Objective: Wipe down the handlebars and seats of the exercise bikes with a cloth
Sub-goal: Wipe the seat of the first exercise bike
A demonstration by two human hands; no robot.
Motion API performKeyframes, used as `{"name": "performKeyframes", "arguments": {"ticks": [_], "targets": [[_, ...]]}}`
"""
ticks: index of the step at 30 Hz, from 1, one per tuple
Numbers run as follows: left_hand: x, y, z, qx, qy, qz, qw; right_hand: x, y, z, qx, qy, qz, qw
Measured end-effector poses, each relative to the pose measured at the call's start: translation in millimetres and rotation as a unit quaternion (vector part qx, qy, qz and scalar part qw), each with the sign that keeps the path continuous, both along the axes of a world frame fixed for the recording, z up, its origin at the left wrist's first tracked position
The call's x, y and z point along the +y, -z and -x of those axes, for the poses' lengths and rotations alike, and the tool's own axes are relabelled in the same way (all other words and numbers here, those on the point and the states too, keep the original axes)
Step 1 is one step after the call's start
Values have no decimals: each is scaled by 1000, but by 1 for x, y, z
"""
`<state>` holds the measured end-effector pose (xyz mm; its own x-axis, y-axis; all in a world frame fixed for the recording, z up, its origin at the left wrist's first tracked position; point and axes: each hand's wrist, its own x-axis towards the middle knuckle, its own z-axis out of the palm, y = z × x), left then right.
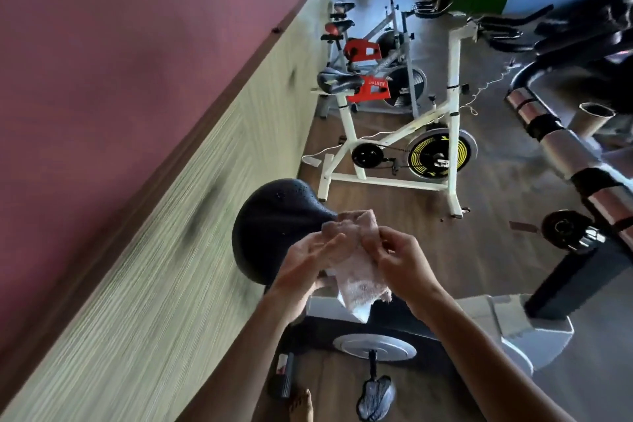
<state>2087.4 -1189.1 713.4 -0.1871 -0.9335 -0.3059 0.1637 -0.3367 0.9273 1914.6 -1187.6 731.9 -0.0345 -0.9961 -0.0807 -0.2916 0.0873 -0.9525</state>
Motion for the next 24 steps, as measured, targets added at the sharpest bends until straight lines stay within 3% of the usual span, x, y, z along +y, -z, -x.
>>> {"name": "performKeyframes", "arguments": {"ticks": [3, 5, 8, 10, 12, 15, 17, 21, 24], "targets": [[-23, 15, -29, -52, -114, 7, 992, -36, -2, -28, 26, -50, 1, 998], [-43, 25, -54, -95, -218, -1, 971, -73, 3, -45, 39, -50, -12, 998], [-71, 39, -90, -154, -295, 6, 943, -134, 21, -70, 102, -61, -24, 993], [-89, 49, -109, -215, -305, 24, 928, -160, 42, -84, 250, -97, -21, 963], [-106, 61, -121, -288, -310, 50, 905, -164, 63, -93, 397, -121, -12, 910], [-131, 83, -130, -388, -313, 92, 862, -154, 79, -104, 393, -53, 123, 910], [-147, 92, -128, -414, -304, 78, 854, -157, 87, -110, 402, -69, 200, 891], [-166, 99, -117, -451, -250, 50, 855, -176, 110, -118, 456, -109, 146, 871], [-167, 100, -114, -461, -257, 49, 848, -199, 114, -126, 457, -110, 110, 876]]}}
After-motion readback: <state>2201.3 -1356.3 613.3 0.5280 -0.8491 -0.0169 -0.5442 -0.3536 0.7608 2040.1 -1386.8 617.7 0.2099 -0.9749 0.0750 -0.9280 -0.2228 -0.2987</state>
